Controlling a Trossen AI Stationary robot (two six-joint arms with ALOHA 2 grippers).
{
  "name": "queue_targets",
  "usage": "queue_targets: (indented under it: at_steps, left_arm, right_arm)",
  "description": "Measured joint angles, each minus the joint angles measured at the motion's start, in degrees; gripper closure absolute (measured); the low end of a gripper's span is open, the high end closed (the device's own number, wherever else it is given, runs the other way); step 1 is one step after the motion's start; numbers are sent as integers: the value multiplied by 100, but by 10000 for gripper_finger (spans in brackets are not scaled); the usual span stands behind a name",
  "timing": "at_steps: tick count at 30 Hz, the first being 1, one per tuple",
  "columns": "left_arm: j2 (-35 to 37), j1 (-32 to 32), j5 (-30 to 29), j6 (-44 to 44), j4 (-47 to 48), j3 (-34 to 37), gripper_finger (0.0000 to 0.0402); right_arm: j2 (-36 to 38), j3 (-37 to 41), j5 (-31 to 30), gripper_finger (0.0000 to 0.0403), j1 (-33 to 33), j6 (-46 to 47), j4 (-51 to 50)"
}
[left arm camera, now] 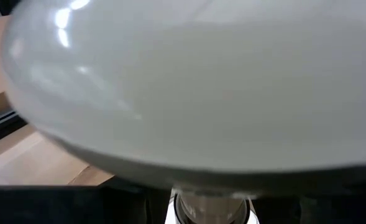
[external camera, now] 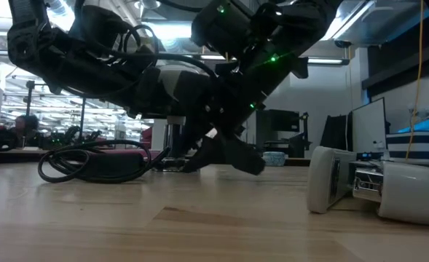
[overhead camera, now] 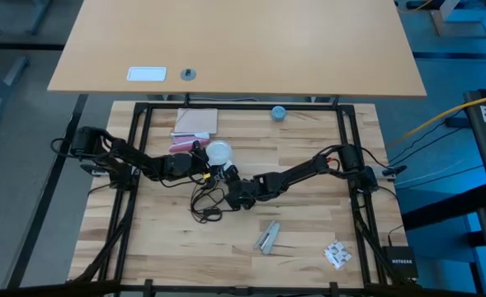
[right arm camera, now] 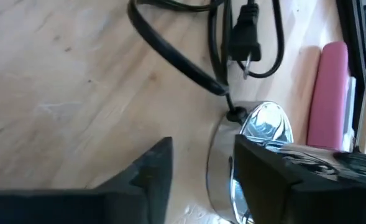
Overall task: Screw lightbulb
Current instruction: Insert the lightbulb into the lamp
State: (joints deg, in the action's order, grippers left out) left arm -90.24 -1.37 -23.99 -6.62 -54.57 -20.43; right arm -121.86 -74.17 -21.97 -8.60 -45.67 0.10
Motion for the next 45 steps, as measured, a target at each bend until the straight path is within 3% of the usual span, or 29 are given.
queue_targets:
  at_steps: [4,8,24,31,35,45]
  left_arm:
    - [0,0,0,1,0,0,231]
    - [0,0,-2,1,0,0,231]
    - [0,0,0,1,1,0,231]
    - [0,0,-2,1,1,0,231]
    - [0,0,0,1,1,0,231]
    - [0,0,0,1,1,0,231]
  right_arm:
    - [8,-7,140,190,-24,-514,2]
    - [11,-7,194,186,-129,-1079,7]
    - [11,-7,162,250,-337,-1469,730]
    - [11,-4,891,251,-339,-1471,757]
    - [11,-4,959,255,-339,-1471,757]
    - [11,-2,953,355,-337,-1344,754]
